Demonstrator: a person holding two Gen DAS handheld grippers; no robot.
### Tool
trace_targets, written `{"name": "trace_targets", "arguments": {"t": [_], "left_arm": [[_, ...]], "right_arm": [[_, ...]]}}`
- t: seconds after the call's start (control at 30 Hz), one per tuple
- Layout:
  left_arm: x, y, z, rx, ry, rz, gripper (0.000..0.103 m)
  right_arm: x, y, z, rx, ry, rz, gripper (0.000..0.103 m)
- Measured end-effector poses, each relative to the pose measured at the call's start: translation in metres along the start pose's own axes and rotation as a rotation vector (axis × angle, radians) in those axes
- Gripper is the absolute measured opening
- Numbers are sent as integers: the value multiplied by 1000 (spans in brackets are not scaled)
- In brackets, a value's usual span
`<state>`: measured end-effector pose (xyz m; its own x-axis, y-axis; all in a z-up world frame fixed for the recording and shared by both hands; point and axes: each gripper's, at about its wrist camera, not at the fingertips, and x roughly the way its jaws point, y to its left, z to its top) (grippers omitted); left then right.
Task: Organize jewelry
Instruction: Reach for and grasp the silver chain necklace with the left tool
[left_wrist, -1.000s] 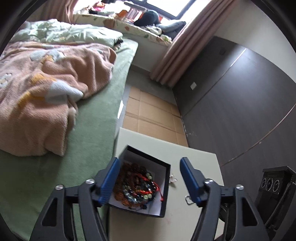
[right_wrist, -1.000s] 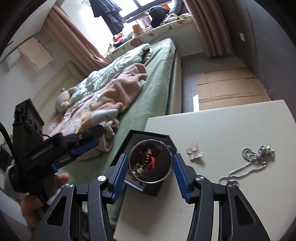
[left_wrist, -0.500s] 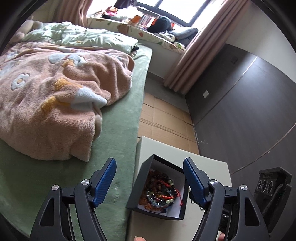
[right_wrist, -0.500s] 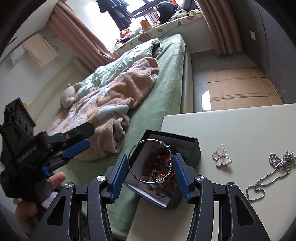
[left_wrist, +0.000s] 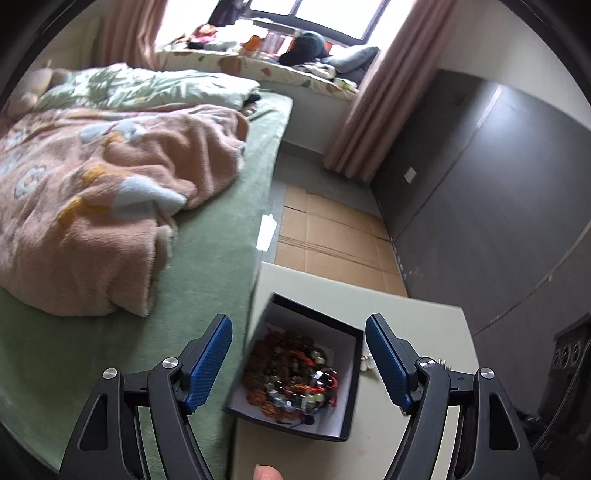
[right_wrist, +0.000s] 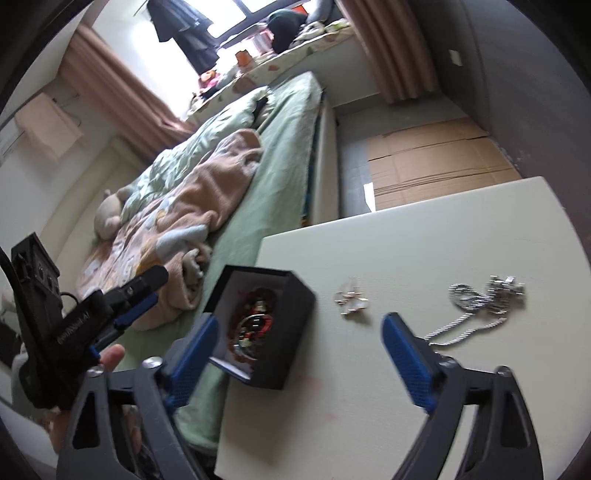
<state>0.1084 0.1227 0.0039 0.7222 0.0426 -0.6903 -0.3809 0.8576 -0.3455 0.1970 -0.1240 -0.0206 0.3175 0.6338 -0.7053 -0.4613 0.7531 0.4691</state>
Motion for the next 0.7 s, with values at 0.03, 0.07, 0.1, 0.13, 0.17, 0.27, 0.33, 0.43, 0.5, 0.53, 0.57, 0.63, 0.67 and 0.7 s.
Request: {"name": "trace_targets", "arguments": {"t": [0.03, 0.07, 0.1, 0.13, 0.17, 0.27, 0.33, 0.43, 0.5, 0.53, 0.57, 0.63, 0.67, 0.7], "left_arm": [[1, -5, -2, 14, 3, -2, 77], [3, -13, -5, 32, 10, -9, 83], [3, -20, -7, 47, 15, -20, 90], [4, -24, -10, 61, 17, -32, 93], [4, -32, -12, 83, 16, -50, 93], [1, -49, -17, 140, 0, -79, 101], [0, -57, -21, 156, -11, -102, 103], [2, -67, -23, 175, -3, -124, 103], [2, -71, -24, 188, 0, -133, 103], [2, -73, -25, 194, 0, -139, 103], [2, -76, -26, 200, 0, -146, 103], [1, -81, -28, 208, -1, -159, 103], [1, -83, -29, 210, -1, -166, 103], [2, -85, -30, 213, -2, -171, 103]], "right_arm": [[-2, -3, 0, 5, -4, -8, 100], [-5, -8, 0, 15, -10, -20, 100], [-9, -13, 0, 24, -11, -29, 101], [-10, -17, -1, 33, -11, -34, 103], [-12, -20, -1, 39, -10, -44, 103], [-18, -31, -4, 44, -10, -86, 103], [-22, -41, -7, 50, -10, -120, 103], [-31, -54, -9, 58, -30, -145, 103], [-37, -61, -9, 65, -47, -161, 103], [-41, -66, -9, 69, -63, -169, 103], [-45, -69, -9, 72, -73, -174, 103], [-51, -75, -10, 81, -89, -181, 103], [-54, -79, -9, 88, -96, -182, 103], [-57, -83, -9, 94, -101, -183, 103]]}}
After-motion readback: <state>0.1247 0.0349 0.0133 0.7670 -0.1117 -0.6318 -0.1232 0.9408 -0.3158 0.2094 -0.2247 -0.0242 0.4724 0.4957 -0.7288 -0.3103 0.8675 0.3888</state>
